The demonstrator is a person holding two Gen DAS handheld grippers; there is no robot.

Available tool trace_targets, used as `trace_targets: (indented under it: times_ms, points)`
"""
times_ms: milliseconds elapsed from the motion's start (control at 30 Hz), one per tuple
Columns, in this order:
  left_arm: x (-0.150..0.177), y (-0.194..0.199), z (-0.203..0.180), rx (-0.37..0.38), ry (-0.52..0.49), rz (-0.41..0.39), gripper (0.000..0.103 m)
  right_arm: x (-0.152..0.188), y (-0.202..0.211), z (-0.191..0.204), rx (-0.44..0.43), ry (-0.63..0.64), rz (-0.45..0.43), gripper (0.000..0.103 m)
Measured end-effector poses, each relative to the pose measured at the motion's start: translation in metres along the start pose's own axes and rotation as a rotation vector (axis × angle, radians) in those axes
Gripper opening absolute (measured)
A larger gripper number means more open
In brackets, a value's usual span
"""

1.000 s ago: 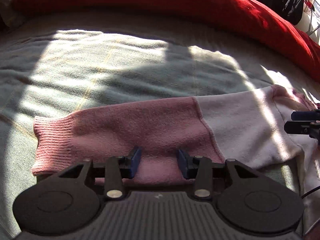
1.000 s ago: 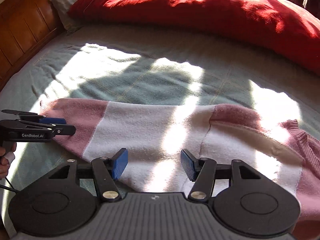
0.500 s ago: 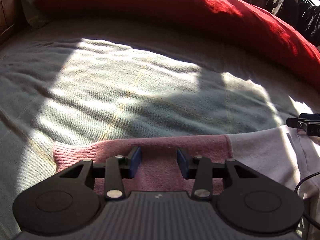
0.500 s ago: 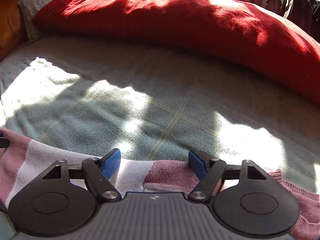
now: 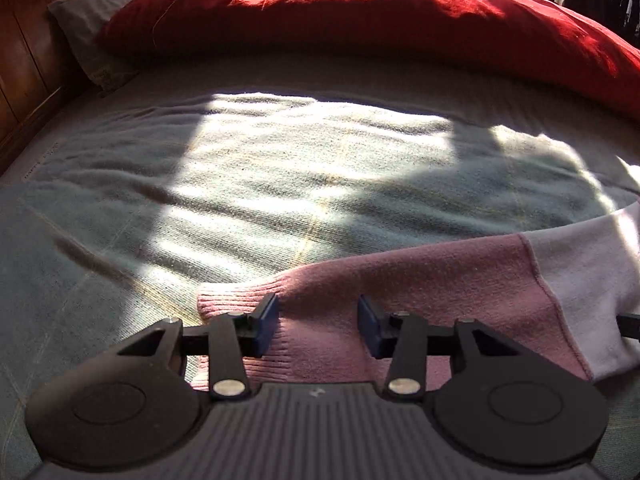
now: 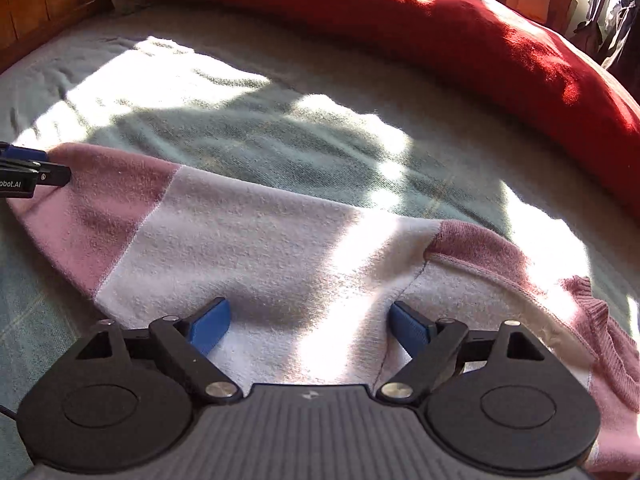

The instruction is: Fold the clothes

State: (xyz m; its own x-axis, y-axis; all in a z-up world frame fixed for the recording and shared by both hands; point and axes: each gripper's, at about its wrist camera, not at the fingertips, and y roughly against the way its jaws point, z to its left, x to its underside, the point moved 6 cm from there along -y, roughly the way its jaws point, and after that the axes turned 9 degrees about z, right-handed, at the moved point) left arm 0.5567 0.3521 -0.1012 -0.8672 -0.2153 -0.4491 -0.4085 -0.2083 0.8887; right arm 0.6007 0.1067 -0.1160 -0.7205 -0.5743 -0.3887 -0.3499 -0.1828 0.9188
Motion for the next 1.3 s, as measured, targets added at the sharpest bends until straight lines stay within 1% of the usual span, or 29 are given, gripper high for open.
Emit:
trace_targets:
  times_ms: [33,67,133,167,200,233,267,333,367,400,433,467,533,600,667,767,833,900,967,1000,1067,1100,1200,1300]
  points:
    - [-0.002,0.003,0.003,0.010,0.012,-0.004,0.043,-0.003,0.005,0.009,-0.020,0.027,-0.013,0.089]
    - [-0.004,0.008,0.003,0.033,0.003,-0.020,0.043,-0.005,0.011,0.018,-0.037,0.053,-0.028,0.089]
    - [-0.003,0.012,-0.005,0.052,-0.056,-0.044,0.047,-0.008,0.020,0.031,-0.017,0.112,-0.077,0.089]
    - [-0.001,0.010,-0.008,0.055,-0.073,-0.039,0.048,-0.010,0.021,0.037,-0.008,0.127,-0.085,0.089]
    - [0.001,0.006,-0.010,0.057,-0.080,-0.026,0.048,-0.010,0.017,0.041,-0.023,0.121,-0.077,0.089]
    - [0.005,0.000,-0.010,0.061,-0.068,-0.005,0.048,-0.010,0.013,0.044,-0.042,0.113,-0.067,0.089]
    - [0.009,-0.006,-0.009,0.067,-0.046,0.020,0.048,-0.007,0.004,0.048,-0.069,0.091,-0.037,0.089]
    - [0.014,-0.009,-0.007,0.084,-0.012,0.008,0.049,-0.004,-0.004,0.051,-0.100,0.035,-0.031,0.092]
    - [0.015,-0.008,-0.007,0.086,-0.009,0.002,0.050,-0.003,-0.007,0.050,-0.122,0.007,-0.026,0.099]
    - [0.016,-0.008,-0.007,0.085,-0.015,0.002,0.051,-0.003,-0.010,0.049,-0.146,-0.020,-0.021,0.103]
    - [0.016,-0.007,-0.008,0.084,-0.021,0.005,0.051,-0.003,-0.013,0.049,-0.170,-0.048,-0.016,0.103]
    - [0.016,-0.007,-0.008,0.083,-0.025,0.010,0.052,-0.003,-0.013,0.048,-0.174,-0.061,-0.018,0.103]
    - [0.015,-0.006,-0.009,0.081,-0.031,0.025,0.053,-0.003,-0.014,0.049,-0.170,-0.074,-0.022,0.103]
    - [0.014,-0.002,-0.008,0.080,-0.014,0.031,0.053,-0.002,-0.014,0.049,-0.164,-0.085,-0.027,0.103]
    - [0.013,0.007,-0.007,0.096,0.006,0.006,0.053,-0.003,-0.016,0.050,-0.156,-0.083,-0.025,0.103]
    - [0.016,0.022,-0.009,0.110,0.008,-0.013,0.053,-0.007,-0.009,0.049,-0.177,-0.055,0.007,0.103]
    - [0.018,0.031,-0.012,0.118,0.002,-0.019,0.054,-0.004,0.008,0.043,-0.275,-0.091,0.004,0.103]
    - [0.022,0.040,-0.018,0.128,-0.019,-0.016,0.057,0.003,0.028,0.034,-0.350,-0.132,-0.012,0.103]
    - [0.026,0.048,-0.027,0.140,-0.034,-0.010,0.058,0.020,0.058,0.021,-0.428,-0.196,-0.050,0.103]
    - [0.028,0.051,-0.032,0.151,-0.036,-0.005,0.058,0.030,0.069,0.014,-0.451,-0.228,-0.051,0.103]
    - [0.031,0.058,-0.043,0.173,-0.038,0.003,0.058,0.053,0.086,0.002,-0.462,-0.282,-0.025,0.103]
    - [0.033,0.061,-0.051,0.184,-0.038,0.005,0.058,0.066,0.095,-0.004,-0.460,-0.303,-0.021,0.103]
    - [0.038,0.070,-0.078,0.222,-0.046,0.016,0.058,0.105,0.120,-0.025,-0.391,-0.315,-0.037,0.103]
    - [0.042,0.079,-0.117,0.277,-0.076,0.033,0.058,0.142,0.143,-0.048,-0.325,-0.333,-0.045,0.103]
